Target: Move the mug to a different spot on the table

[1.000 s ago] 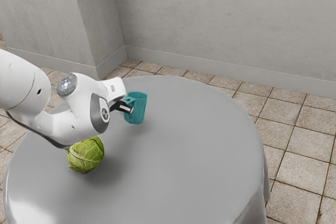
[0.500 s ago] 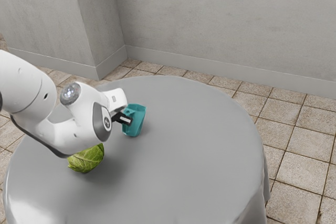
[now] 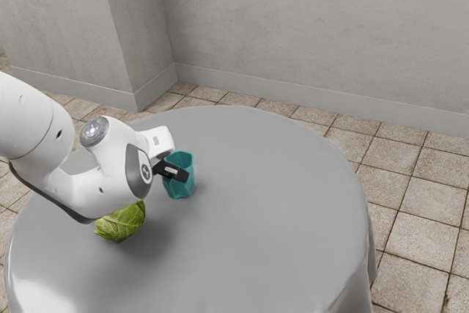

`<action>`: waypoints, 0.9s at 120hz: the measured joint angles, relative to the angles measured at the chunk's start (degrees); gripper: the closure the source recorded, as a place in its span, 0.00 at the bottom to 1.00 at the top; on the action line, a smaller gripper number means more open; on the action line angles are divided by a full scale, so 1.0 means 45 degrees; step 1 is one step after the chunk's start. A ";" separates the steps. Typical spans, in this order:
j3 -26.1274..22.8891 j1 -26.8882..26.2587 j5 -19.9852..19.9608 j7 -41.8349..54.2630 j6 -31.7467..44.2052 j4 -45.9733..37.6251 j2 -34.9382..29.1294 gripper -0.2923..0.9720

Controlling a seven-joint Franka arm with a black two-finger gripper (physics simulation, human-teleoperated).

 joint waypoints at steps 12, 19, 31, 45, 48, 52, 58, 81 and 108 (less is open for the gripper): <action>0.0005 0.0016 -0.0006 -0.0003 -0.0178 -0.0001 -0.0103 0.30; 0.0007 0.0020 -0.0006 -0.0005 -0.0256 0.0007 -0.0122 0.29; -0.0001 0.0019 -0.0007 -0.0007 -0.0351 0.0013 -0.0152 0.28; 0.0001 0.0020 -0.0012 -0.0007 -0.0509 -0.0003 -0.0394 0.27; 0.0000 0.0020 -0.0013 -0.0006 -0.0560 -0.0003 -0.0466 0.26; -0.0001 0.0019 -0.0016 -0.0006 -0.0623 -0.0009 -0.0564 0.26; -0.0002 0.0019 -0.0020 -0.0004 -0.0708 -0.0038 -0.0717 0.26; -0.0002 0.0086 -0.0024 0.0007 -0.0975 -0.0427 -0.1468 0.25; -0.0002 0.0102 -0.0021 0.0012 -0.1493 -0.0494 -0.2330 0.25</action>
